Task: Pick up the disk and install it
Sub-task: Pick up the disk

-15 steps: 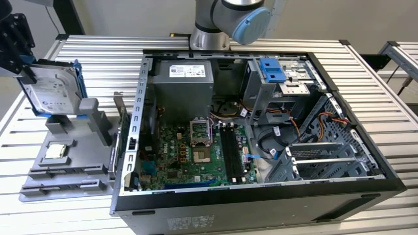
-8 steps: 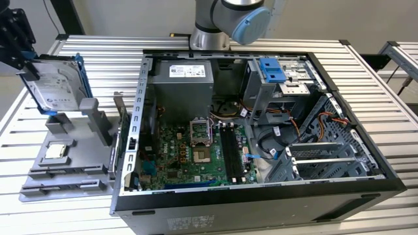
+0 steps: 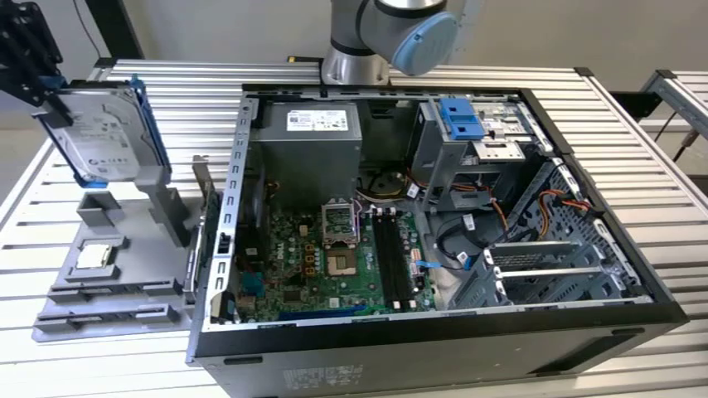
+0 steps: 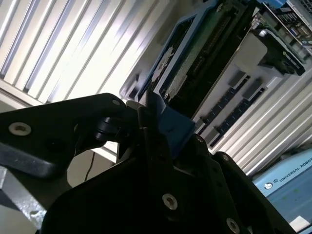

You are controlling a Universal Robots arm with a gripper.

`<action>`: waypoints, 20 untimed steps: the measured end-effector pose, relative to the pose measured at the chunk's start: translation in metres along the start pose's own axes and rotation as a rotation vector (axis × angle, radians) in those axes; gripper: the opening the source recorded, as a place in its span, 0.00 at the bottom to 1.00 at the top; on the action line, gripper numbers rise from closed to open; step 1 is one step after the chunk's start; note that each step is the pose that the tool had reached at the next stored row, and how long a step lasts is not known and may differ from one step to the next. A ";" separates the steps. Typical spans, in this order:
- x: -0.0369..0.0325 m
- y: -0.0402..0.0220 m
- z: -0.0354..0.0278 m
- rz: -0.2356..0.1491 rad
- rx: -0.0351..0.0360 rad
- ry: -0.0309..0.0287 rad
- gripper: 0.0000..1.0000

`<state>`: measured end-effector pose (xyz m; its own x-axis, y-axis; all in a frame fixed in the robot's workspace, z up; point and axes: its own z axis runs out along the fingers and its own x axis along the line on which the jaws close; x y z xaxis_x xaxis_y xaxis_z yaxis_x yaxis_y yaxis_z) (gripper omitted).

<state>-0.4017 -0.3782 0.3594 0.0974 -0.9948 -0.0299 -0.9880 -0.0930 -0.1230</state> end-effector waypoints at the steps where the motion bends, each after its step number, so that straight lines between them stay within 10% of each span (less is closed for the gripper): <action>1: -0.0001 -0.0004 -0.0025 -0.001 0.0033 0.0003 0.00; 12: -0.0014 -0.0048 -0.0384 -0.003 0.0158 0.0014 0.00; 20: -0.0020 -0.0070 -0.0559 -0.004 0.0375 0.0034 0.00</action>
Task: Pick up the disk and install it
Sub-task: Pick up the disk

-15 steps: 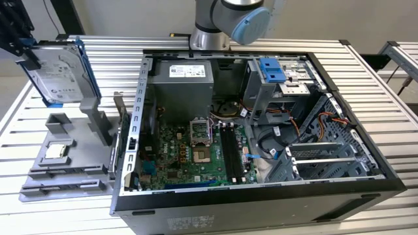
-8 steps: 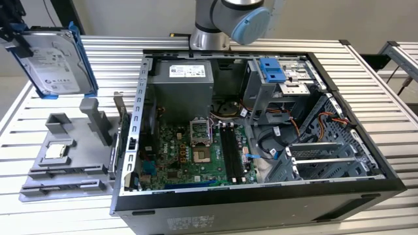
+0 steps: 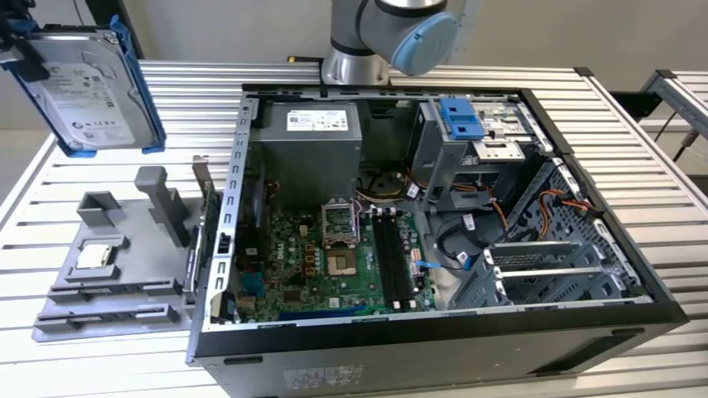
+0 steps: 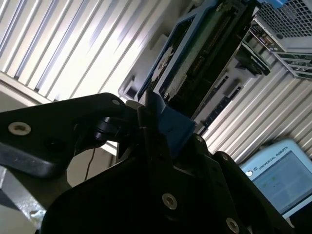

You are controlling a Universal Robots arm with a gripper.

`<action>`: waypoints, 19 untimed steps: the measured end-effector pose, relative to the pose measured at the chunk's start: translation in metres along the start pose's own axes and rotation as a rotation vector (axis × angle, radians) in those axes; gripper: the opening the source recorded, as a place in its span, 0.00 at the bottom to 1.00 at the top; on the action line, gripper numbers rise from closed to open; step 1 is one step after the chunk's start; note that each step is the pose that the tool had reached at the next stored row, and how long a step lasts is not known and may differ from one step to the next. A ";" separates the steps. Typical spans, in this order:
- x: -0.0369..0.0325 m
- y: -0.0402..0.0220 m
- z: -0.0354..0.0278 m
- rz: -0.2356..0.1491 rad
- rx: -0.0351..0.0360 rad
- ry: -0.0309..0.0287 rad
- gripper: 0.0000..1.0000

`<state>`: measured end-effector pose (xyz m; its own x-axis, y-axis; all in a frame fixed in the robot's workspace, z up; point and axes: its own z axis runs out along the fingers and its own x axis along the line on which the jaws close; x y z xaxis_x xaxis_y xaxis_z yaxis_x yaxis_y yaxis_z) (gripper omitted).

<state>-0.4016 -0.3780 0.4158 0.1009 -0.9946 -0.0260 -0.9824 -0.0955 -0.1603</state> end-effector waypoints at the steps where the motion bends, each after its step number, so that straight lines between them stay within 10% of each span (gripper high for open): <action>1: -0.0001 -0.0003 -0.0019 0.000 0.0032 0.0003 0.00; 11: -0.0007 -0.0044 -0.0271 -0.001 0.0245 0.0023 0.00; 19: -0.0010 -0.0062 -0.0380 0.020 0.0287 0.0063 0.00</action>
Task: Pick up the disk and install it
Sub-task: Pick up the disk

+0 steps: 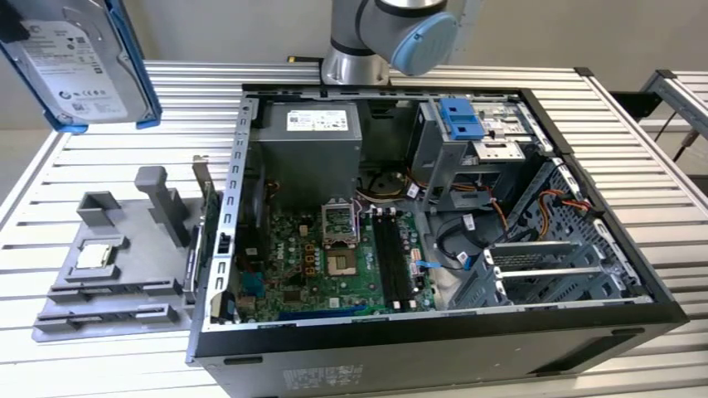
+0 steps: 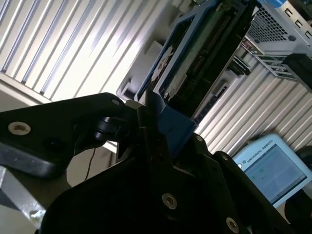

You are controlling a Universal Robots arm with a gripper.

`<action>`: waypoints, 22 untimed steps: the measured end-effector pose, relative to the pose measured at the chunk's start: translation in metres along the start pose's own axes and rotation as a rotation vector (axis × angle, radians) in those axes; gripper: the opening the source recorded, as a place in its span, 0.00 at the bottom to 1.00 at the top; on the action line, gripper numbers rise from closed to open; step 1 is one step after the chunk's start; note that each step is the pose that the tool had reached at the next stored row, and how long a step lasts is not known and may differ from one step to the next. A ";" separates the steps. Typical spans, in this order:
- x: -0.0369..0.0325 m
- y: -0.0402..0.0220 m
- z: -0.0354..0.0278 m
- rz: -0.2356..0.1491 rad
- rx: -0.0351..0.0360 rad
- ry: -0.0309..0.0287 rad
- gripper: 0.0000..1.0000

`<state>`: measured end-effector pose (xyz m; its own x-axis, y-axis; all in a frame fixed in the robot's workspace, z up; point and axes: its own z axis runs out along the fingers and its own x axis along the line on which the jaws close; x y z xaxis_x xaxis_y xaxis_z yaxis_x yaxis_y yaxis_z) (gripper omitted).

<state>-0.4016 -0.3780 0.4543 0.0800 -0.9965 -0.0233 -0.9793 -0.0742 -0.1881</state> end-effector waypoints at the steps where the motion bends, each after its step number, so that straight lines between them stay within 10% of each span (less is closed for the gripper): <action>1: 0.0000 -0.0001 -0.0006 0.005 0.0001 0.0010 0.00; 17: 0.0011 -0.0074 -0.0155 0.013 -0.0026 0.0013 0.00; 20: 0.0031 -0.0082 -0.0181 0.018 -0.0024 -0.0230 0.00; 22: 0.0042 -0.0085 -0.0185 0.024 -0.0010 -0.0553 0.00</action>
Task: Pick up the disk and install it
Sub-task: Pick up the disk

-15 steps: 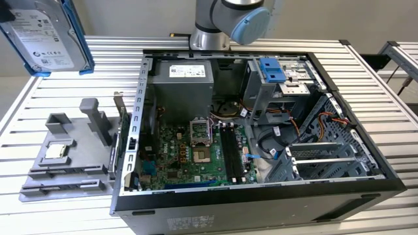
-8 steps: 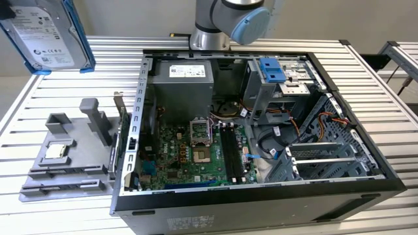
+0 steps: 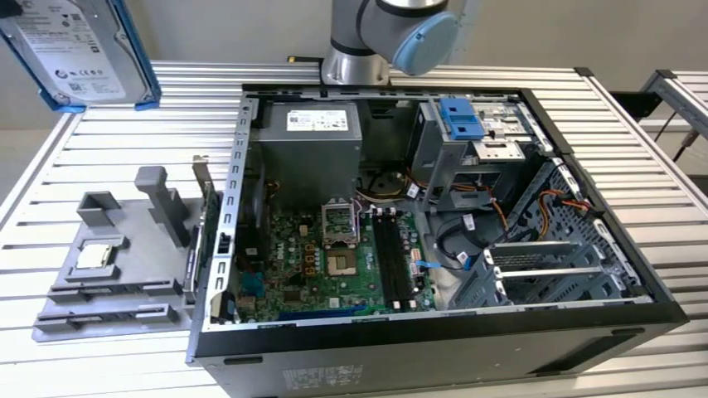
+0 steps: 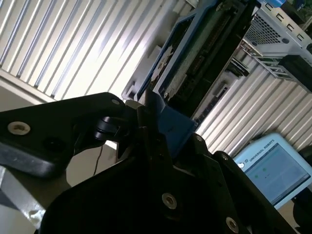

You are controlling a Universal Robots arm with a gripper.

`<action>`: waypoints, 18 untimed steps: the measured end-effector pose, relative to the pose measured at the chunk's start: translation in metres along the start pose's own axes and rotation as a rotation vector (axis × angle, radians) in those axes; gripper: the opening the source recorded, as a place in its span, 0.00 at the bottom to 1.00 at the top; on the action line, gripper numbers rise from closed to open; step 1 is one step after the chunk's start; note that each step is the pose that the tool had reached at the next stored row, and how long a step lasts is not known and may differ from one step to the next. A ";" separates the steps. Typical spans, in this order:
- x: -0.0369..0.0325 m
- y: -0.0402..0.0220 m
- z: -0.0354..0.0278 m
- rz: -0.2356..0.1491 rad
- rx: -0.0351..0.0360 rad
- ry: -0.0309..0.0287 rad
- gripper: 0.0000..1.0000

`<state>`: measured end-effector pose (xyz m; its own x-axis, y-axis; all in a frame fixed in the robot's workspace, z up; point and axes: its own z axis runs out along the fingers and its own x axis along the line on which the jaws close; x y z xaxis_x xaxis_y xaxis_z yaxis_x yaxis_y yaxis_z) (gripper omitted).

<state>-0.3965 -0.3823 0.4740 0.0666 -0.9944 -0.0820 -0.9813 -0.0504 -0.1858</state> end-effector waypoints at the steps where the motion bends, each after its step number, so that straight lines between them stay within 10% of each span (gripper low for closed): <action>1: 0.0004 0.0000 -0.0003 0.002 -0.0006 -0.0115 0.00; 6: 0.0007 -0.0014 -0.0005 0.008 -0.0308 -0.0140 0.00; 12: 0.0007 -0.0019 -0.0018 0.007 -0.0311 -0.0135 0.00; 18: 0.0005 -0.0025 -0.0049 0.004 -0.0320 0.0046 0.00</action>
<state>-0.3949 -0.3831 0.4792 0.0617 -0.9950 -0.0782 -0.9868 -0.0491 -0.1541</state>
